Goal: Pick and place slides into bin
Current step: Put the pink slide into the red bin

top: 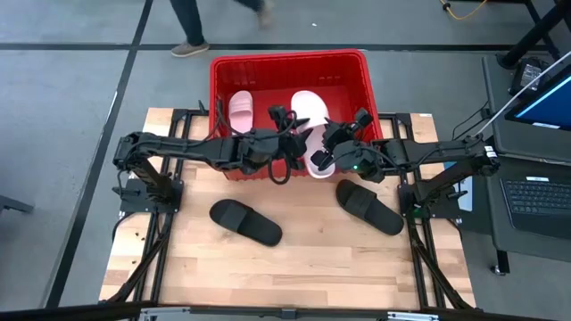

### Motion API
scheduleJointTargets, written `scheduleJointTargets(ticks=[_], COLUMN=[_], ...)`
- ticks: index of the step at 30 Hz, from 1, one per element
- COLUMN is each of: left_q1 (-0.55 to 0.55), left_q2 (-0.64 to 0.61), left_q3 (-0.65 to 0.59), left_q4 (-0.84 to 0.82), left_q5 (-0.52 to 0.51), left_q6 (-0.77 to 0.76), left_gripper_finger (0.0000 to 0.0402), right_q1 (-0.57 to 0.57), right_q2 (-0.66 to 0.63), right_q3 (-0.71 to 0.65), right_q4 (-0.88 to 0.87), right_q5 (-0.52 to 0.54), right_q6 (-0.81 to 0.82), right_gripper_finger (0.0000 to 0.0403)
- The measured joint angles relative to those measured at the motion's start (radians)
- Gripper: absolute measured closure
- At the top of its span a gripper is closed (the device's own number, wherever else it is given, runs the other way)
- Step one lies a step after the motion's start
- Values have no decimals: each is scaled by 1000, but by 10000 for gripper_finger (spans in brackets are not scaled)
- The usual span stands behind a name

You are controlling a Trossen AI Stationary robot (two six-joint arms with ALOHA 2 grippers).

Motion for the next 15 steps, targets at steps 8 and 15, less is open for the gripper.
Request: scheduleJointTargets(ticks=[8,15], left_q1=[12,24], left_q2=[0,0], left_q3=[0,0], left_q4=[1,-9], left_q5=[-43,-74], left_q6=[1,8], left_gripper_finger=[317,380], right_q1=[0,-1], right_q2=[0,0], right_q3=[0,0], right_q4=[-5,-4], right_q5=[-6,-34], right_q6=[0,3], right_gripper_finger=[391,391])
